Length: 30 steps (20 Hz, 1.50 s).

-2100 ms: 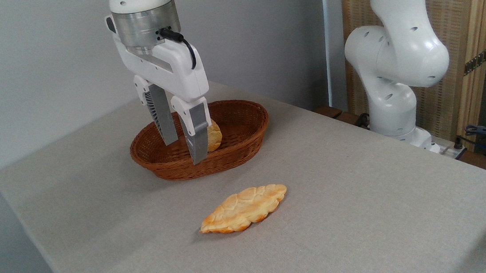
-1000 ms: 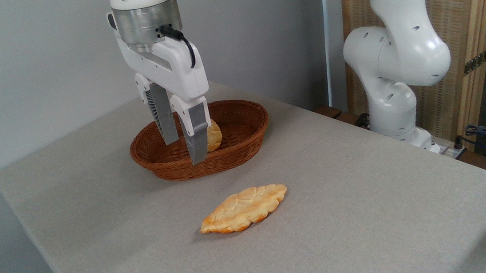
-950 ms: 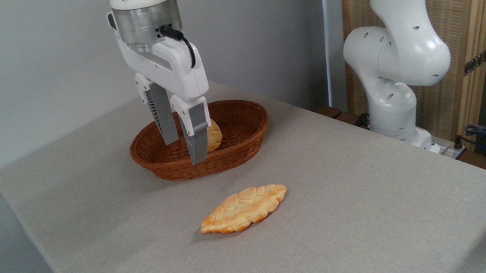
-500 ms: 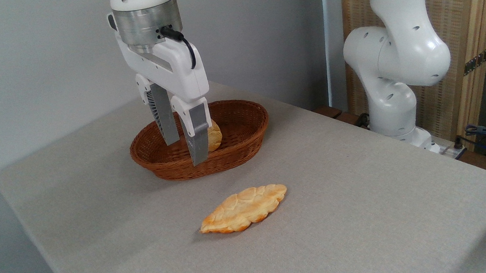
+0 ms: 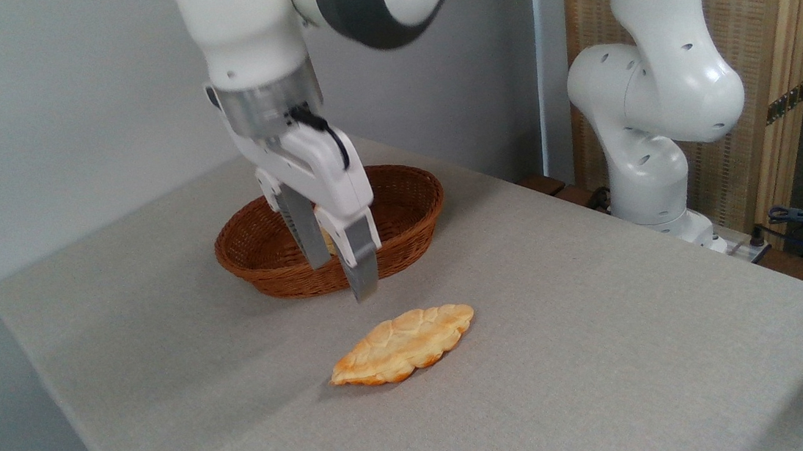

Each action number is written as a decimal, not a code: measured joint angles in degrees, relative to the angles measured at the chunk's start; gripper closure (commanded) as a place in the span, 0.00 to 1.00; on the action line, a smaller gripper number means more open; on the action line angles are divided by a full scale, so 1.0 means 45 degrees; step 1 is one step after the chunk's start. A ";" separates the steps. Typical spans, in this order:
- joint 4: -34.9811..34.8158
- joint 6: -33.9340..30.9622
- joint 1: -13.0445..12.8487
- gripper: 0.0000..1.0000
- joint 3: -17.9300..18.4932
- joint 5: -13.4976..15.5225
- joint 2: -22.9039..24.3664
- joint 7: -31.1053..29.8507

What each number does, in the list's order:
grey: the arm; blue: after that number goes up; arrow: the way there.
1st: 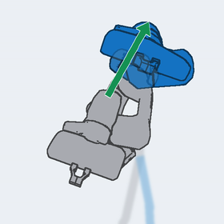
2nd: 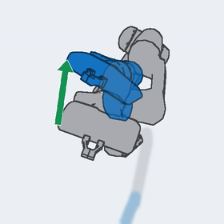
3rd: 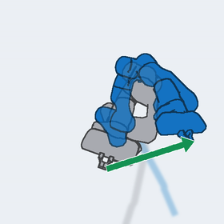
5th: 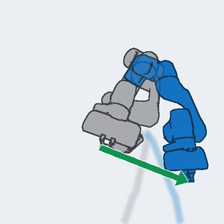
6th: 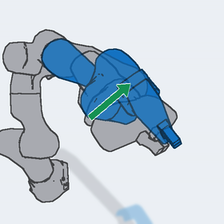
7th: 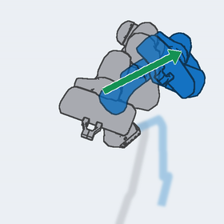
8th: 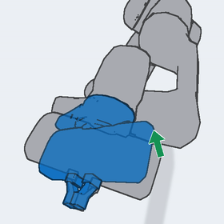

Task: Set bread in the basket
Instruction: 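Move the gripper from the basket down to the golden flat bread, then close the gripper on the edge of the golden flat bread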

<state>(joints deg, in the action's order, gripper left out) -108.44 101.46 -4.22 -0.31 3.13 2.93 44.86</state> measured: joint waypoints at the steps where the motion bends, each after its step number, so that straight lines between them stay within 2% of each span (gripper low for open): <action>1: -0.0138 0.0101 0.0005 0.00 0.0011 -0.0001 -0.0010 0.0001; 5: -0.0979 0.0696 0.0040 0.00 0.0060 -0.0050 -0.0031 0.0226; 9: -0.1832 0.1357 0.0053 0.00 0.0084 -0.0651 -0.0049 0.0603; 12: -0.2256 0.1684 0.0054 0.00 0.0086 -0.0743 -0.0097 0.0978; 17: -0.2611 0.2169 0.0054 0.00 0.0086 -0.0765 -0.0172 0.1023; 20: -0.2696 0.2265 0.0054 0.00 0.0086 -0.1187 -0.0290 0.1025; 24: -0.2716 0.2290 0.0053 0.01 0.0080 -0.1281 -0.0452 0.1027; 26: -0.2716 0.2297 0.0052 0.17 0.0074 -0.1281 -0.0509 0.1028; 27: -0.2716 0.2297 0.0051 0.34 0.0073 -0.1281 -0.0520 0.1028; 29: -0.2716 0.2298 0.0051 0.48 0.0069 -0.1281 -0.0524 0.1028; 30: -0.2716 0.2298 0.0051 0.52 0.0068 -0.1281 -0.0525 0.1028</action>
<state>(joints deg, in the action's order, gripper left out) -120.66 111.80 -3.99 0.00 -2.63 0.57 49.49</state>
